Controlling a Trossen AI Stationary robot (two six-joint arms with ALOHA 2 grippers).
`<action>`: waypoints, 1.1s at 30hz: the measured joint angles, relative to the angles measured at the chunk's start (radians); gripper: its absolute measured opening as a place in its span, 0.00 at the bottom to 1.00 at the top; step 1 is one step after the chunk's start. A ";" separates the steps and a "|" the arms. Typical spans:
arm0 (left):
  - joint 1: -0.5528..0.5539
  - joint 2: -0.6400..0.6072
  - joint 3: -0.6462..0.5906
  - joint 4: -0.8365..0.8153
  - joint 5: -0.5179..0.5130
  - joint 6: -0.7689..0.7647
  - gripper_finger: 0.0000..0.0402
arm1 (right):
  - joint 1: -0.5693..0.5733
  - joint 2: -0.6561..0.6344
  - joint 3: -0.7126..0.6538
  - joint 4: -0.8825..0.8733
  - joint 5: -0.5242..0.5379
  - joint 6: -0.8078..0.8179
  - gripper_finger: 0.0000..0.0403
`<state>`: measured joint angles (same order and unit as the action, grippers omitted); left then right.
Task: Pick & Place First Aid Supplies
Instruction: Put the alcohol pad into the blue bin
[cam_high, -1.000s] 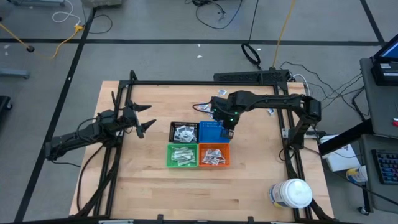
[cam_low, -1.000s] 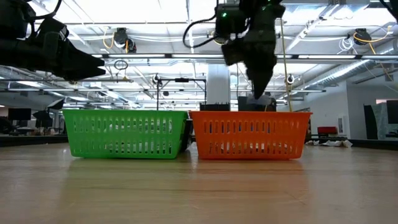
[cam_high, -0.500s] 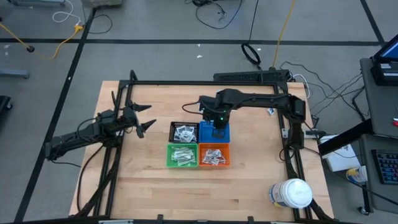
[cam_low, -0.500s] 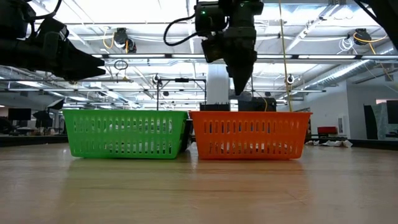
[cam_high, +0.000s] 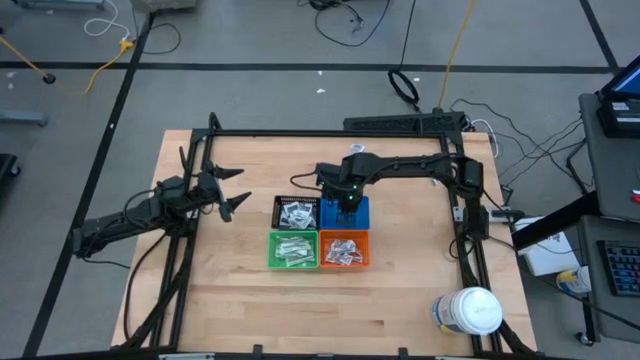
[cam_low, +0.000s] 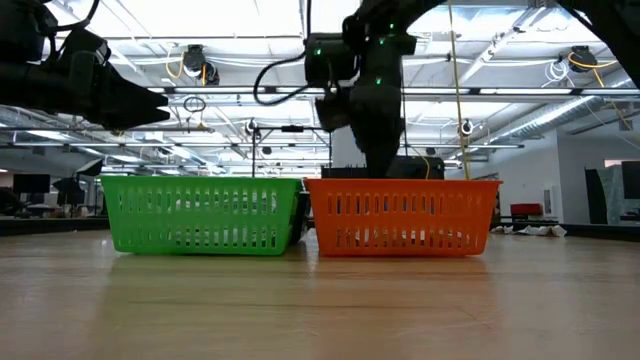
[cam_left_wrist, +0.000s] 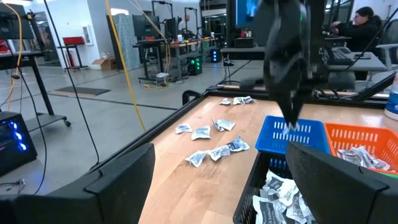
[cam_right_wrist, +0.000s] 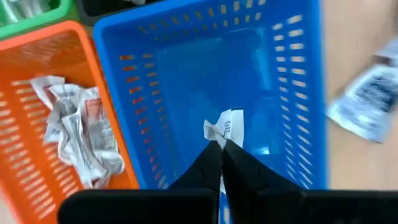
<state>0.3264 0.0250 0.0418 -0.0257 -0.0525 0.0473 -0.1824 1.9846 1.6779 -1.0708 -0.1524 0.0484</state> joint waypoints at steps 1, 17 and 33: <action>0.000 0.000 0.000 0.000 0.000 0.000 0.91 | 0.001 0.004 -0.011 0.010 -0.001 0.002 0.00; 0.000 0.000 0.000 0.002 0.000 0.000 0.91 | 0.001 0.117 -0.069 0.130 -0.003 -0.004 0.09; 0.000 0.000 0.000 0.000 0.000 0.000 0.91 | 0.011 0.080 -0.069 0.128 0.019 0.075 0.46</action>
<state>0.3267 0.0252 0.0417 -0.0254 -0.0525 0.0471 -0.1719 2.0649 1.6093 -0.9424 -0.1334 0.1234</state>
